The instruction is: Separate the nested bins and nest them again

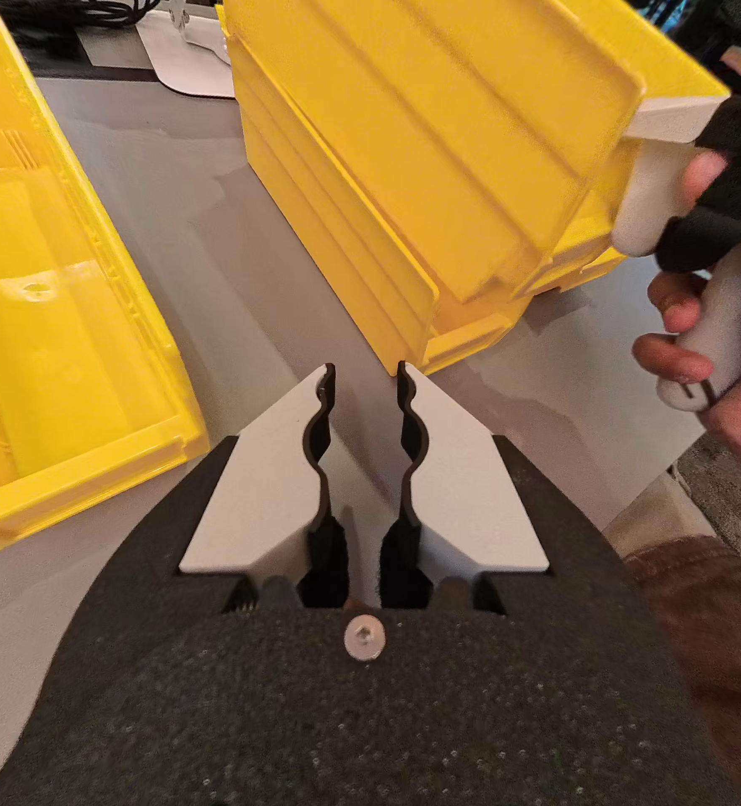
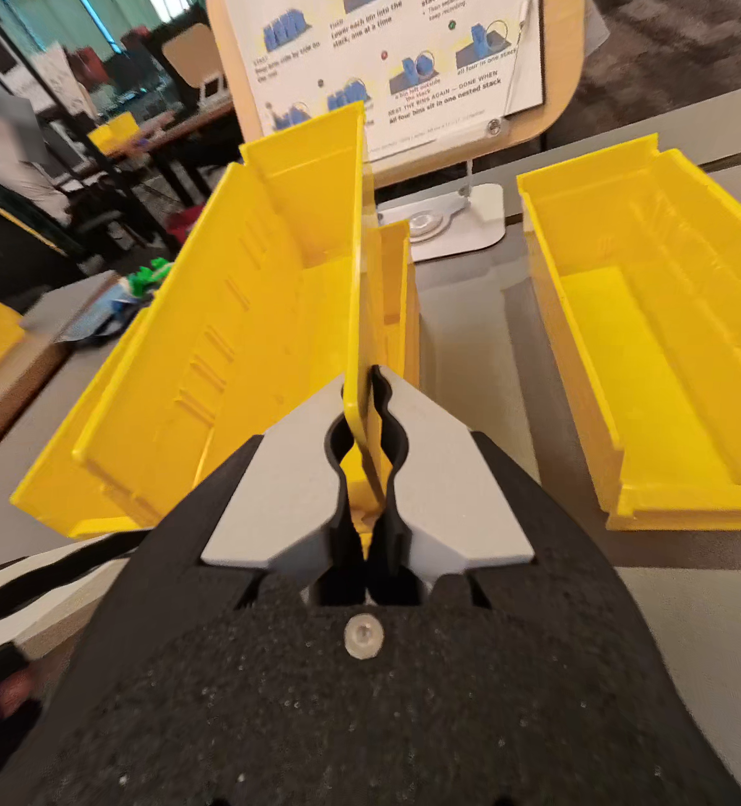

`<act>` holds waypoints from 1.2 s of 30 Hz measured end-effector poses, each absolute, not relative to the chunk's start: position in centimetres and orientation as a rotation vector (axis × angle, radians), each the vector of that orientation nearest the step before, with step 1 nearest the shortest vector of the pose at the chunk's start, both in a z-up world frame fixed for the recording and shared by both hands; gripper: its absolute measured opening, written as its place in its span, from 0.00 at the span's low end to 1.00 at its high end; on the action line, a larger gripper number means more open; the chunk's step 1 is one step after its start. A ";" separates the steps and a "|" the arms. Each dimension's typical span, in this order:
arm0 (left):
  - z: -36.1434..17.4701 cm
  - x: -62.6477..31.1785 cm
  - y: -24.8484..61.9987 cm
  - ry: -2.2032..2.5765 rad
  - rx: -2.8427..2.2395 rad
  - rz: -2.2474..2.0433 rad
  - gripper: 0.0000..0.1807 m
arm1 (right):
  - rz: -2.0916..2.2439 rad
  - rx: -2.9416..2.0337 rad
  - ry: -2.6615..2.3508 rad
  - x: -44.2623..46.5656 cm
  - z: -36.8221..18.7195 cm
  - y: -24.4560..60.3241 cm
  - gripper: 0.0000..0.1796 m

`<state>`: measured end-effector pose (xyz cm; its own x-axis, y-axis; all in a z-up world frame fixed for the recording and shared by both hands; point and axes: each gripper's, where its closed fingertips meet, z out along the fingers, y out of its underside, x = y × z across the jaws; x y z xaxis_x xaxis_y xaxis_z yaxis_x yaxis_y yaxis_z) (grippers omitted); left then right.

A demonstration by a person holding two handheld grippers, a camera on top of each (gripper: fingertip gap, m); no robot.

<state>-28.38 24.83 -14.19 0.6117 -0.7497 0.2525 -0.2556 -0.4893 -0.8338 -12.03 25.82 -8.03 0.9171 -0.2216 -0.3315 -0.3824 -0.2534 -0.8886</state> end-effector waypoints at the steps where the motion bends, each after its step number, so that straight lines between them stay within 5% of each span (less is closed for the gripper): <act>1: -14.3 -28.4 24.9 0.792 -2.041 -0.782 0.14 | 0.136 -1.835 0.457 -12.1 -8.3 26.0 0.02; 18: -14.2 -28.3 25.2 0.793 -2.033 -0.762 0.14 | -0.041 -1.864 0.450 -12.1 -12.3 27.0 0.04; 23: -12.5 -29.3 25.7 0.733 -1.992 -0.754 0.14 | 0.035 -1.912 0.386 -12.9 -12.3 26.2 0.13; 28: -9.3 -37.9 28.1 0.476 -1.932 -0.519 0.17 | 0.155 -2.010 0.180 -13.5 -12.0 21.9 0.26; 36: -14.0 -45.4 33.1 0.380 -2.085 -0.370 0.28 | 0.288 -2.025 -0.066 -10.3 -15.1 14.9 0.27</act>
